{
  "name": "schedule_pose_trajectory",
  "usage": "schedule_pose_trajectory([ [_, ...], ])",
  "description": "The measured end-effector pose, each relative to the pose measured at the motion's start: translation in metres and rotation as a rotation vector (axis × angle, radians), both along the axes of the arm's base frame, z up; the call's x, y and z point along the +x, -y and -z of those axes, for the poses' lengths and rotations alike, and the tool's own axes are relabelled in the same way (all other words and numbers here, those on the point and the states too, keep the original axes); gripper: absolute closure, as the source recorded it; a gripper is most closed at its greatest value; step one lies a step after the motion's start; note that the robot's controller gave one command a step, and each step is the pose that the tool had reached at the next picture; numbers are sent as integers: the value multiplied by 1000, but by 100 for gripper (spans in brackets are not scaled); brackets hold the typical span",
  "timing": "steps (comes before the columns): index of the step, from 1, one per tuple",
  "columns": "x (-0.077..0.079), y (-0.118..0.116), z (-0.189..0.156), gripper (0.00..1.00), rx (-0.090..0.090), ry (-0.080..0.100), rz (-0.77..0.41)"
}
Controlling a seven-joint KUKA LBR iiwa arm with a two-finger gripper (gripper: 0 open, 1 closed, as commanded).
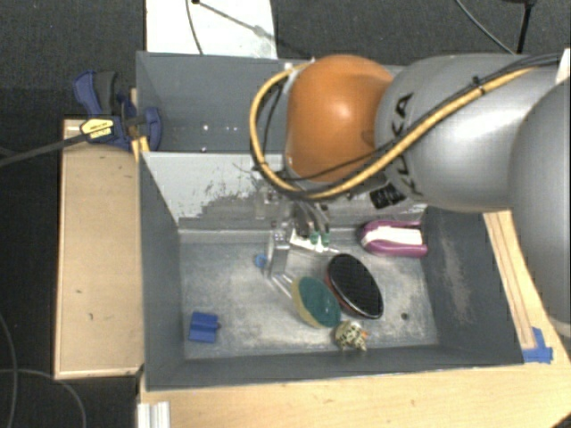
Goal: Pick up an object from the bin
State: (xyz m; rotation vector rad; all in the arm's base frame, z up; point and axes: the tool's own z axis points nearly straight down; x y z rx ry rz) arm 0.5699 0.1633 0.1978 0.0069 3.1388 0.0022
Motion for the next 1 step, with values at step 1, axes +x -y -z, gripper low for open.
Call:
schedule_pose_trajectory([
  [1,-52,75,129,0,-1,1,64],
])
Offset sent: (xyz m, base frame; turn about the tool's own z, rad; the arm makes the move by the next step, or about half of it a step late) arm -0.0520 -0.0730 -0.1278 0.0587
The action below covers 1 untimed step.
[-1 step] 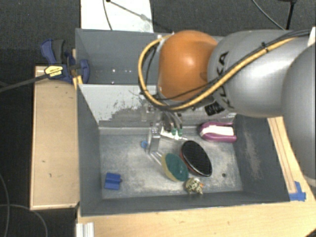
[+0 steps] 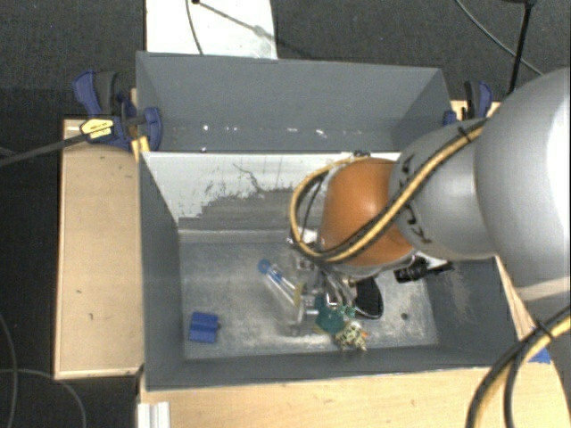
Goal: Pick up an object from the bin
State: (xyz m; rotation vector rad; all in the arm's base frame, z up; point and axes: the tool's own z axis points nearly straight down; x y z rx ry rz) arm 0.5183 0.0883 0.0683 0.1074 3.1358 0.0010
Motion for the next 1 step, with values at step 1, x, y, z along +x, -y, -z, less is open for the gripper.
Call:
schedule_pose_trajectory([
  [1,-10,11,-33,0,1,1,113],
])
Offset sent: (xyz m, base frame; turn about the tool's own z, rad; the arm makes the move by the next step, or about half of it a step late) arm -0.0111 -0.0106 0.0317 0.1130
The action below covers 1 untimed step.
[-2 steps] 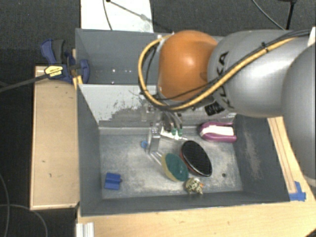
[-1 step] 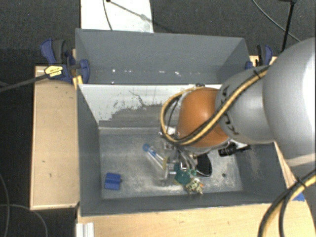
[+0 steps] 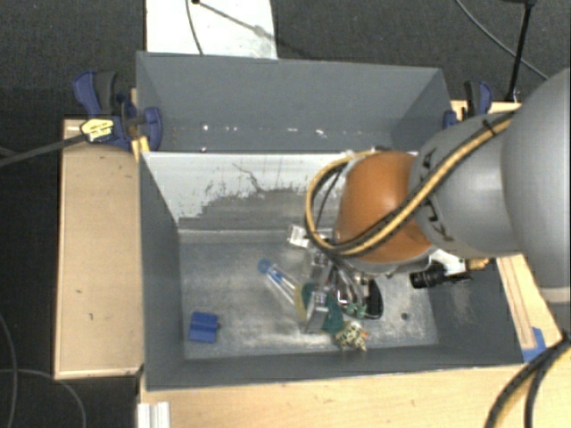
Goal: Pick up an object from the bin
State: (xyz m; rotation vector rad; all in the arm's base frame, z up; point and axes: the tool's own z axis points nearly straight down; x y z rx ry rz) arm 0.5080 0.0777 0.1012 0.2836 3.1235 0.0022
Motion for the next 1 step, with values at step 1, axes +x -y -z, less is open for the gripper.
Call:
schedule_pose_trajectory([
  [1,-1,-3,1,0,1,0,336],
])
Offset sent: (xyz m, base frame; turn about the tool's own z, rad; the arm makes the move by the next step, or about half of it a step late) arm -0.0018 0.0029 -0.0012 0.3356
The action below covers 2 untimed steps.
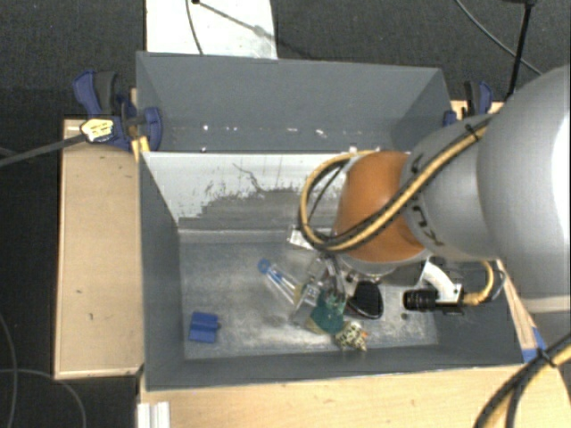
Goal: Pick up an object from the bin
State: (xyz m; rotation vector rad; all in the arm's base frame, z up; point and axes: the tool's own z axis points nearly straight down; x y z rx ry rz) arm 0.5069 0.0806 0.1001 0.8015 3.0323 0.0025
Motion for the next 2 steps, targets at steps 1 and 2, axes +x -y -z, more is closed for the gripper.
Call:
schedule_pose_trajectory([
  [1,-22,-20,31,0,0,-8,282],
  [2,-20,22,30,0,1,-6,373],
])
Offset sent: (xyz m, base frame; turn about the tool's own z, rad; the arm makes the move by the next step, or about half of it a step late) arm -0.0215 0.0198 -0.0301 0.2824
